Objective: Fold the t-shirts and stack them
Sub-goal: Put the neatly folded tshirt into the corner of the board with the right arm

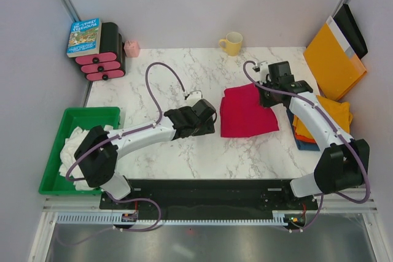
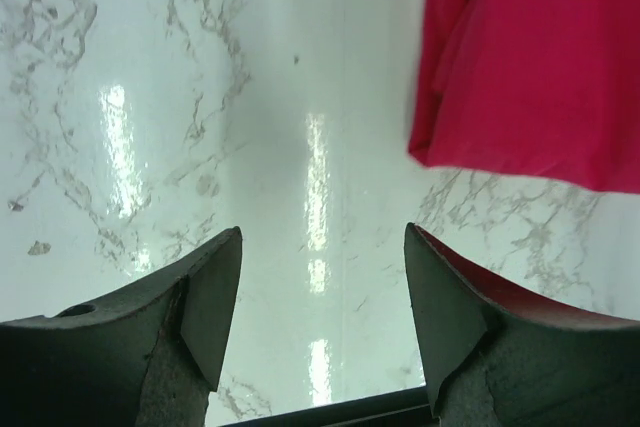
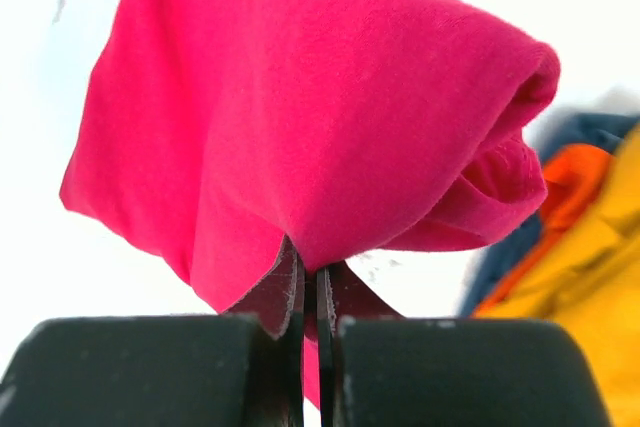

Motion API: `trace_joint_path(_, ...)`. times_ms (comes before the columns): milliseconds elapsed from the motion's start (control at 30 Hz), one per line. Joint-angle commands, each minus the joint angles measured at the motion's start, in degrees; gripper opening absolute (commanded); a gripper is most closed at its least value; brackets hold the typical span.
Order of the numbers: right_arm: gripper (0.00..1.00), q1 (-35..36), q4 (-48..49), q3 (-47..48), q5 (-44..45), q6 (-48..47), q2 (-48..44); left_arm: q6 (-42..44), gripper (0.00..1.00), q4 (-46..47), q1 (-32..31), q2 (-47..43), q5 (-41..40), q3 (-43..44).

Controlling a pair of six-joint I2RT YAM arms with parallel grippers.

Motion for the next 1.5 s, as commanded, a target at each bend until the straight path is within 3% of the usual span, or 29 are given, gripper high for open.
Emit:
trace_joint_path(0, 0.00, -1.72, -3.29, 4.02, 4.76, -1.82, -4.03, -3.80, 0.72, -0.74, -1.63, -2.87, -2.52, -2.17)
trace_joint_path(500, 0.00, -8.31, -10.58, 12.11, 11.00, -12.37, -9.13, -5.38, 0.72, -0.91, -4.71, -1.99, -1.64, -5.15)
trace_joint_path(733, 0.00, -15.95, -11.91, 12.64, 9.69, -15.27, -10.53, -5.91, 0.71, -1.00, -6.03, -1.90, -1.11, -6.12)
trace_joint_path(1200, 0.00, -31.25, -12.70, 17.82, 4.06, -20.99, -6.23, -7.32, 0.72, -0.48, -7.52, -0.15, -0.58, -7.35)
trace_joint_path(1467, 0.00, -35.47, -6.56, 12.04, 3.62, -20.99, -2.37, -6.88, 0.72, -0.30, -7.79, 1.26, 0.03, -6.56)
